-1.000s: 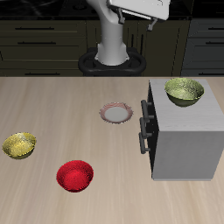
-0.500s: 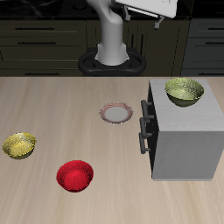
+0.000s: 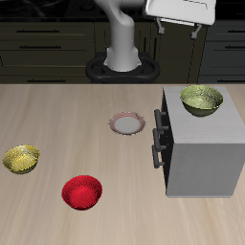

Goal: Close the bottom drawer of the white cabinet and place the green bowl on the plate

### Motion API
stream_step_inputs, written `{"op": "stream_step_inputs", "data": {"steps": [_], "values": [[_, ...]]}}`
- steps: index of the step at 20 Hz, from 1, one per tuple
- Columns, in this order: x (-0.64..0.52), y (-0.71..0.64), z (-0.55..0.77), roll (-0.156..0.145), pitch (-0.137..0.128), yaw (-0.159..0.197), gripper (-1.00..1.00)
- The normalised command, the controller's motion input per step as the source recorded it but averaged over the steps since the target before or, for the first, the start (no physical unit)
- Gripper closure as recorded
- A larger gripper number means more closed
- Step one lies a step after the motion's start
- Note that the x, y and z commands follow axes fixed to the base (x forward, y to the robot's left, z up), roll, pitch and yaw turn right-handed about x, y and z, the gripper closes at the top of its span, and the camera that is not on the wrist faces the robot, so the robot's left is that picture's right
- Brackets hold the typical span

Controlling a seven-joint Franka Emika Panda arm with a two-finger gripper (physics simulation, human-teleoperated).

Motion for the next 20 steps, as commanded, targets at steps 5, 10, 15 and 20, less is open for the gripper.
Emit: {"op": "stream_step_inputs", "data": {"steps": [5,10,15,20], "values": [[0.06,0.26,0.06,-0.001,-0.071,-0.027,-1.00],[0.09,0.13,0.01,0.017,-0.005,-0.056,-1.00],[0.14,0.07,-0.03,0.011,0.025,-0.045,-1.00],[0.08,0.15,-0.02,0.028,0.020,-0.054,-1.00]]}}
